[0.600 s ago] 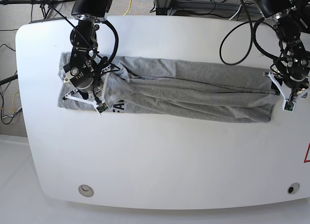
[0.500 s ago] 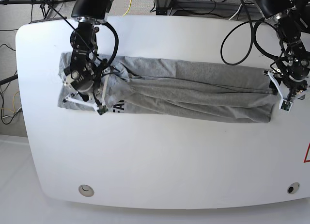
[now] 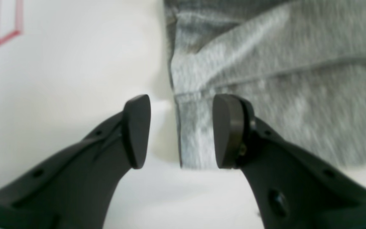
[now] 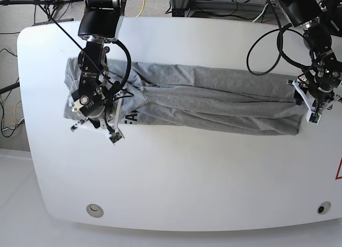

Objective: Fold the T-shirt properly

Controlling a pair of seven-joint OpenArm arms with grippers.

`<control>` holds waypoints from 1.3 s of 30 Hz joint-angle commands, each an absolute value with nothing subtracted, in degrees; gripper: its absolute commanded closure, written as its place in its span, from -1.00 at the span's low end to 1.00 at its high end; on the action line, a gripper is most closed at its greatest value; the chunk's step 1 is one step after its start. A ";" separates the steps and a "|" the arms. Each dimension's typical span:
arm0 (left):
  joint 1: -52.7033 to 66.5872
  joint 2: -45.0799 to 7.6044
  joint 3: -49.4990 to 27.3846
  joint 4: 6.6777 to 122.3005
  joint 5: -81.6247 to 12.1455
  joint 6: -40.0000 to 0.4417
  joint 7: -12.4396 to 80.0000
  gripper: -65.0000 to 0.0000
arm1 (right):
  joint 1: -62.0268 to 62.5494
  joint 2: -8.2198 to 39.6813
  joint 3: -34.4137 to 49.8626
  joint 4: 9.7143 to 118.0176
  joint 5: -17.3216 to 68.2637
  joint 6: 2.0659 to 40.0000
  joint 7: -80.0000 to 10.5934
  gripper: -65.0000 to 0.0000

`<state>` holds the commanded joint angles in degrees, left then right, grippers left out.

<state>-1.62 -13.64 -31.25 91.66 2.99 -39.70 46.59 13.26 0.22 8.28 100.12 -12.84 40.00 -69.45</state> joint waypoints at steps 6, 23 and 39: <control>-3.90 -13.61 -31.62 88.65 1.30 -40.00 46.91 0.08 | 14.67 0.14 8.22 99.02 -12.79 40.00 -69.59 0.86; -6.10 -13.41 -31.81 83.10 -0.43 -39.87 47.79 0.05 | 13.06 0.05 5.23 92.79 -13.65 40.00 -67.72 0.70; -5.90 -16.96 -45.15 86.67 -4.94 -40.00 50.47 -0.01 | 9.89 -0.36 4.44 96.90 -13.94 40.00 -67.75 0.83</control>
